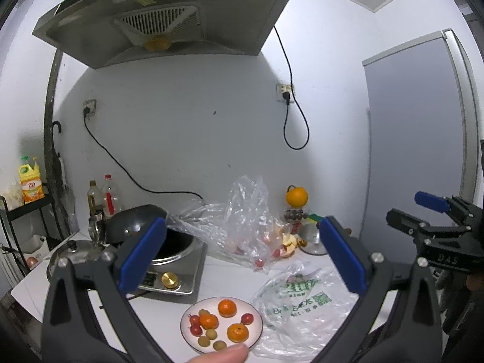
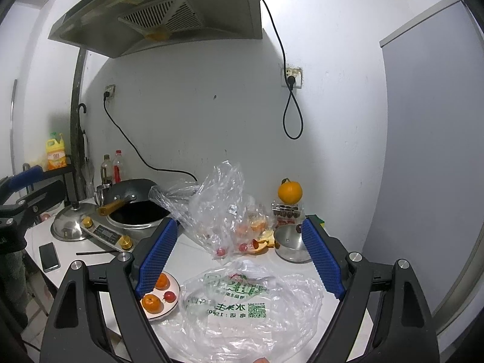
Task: Organize fruits
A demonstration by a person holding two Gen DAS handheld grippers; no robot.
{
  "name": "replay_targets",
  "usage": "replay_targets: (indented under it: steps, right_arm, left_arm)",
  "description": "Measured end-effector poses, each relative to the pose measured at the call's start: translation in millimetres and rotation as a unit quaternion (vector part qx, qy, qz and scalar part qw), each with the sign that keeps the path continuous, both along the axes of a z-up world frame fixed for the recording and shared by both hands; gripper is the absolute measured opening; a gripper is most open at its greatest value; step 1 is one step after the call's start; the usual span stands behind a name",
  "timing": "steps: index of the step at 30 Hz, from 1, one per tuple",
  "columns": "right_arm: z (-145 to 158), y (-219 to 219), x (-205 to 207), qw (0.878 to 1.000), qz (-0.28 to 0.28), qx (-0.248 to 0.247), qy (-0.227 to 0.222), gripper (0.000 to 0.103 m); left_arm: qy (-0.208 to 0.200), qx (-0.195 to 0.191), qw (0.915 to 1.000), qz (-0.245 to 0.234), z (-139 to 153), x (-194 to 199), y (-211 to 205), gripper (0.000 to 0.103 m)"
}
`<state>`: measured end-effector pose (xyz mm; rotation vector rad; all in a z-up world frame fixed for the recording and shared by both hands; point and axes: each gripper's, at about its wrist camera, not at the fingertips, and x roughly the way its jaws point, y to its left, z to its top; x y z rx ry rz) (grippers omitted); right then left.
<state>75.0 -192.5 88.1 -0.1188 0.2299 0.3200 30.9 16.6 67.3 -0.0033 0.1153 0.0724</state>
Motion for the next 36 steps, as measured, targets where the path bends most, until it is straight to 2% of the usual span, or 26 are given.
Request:
replay_targets:
  steps: [36]
  right_arm:
    - [-5.2,-4.7,-0.5,1.000,-0.008,0.006,0.004,0.087]
  left_arm:
    - [0.015,-0.004,0.9999,-0.003,-8.7,5.8,-0.2,0.103]
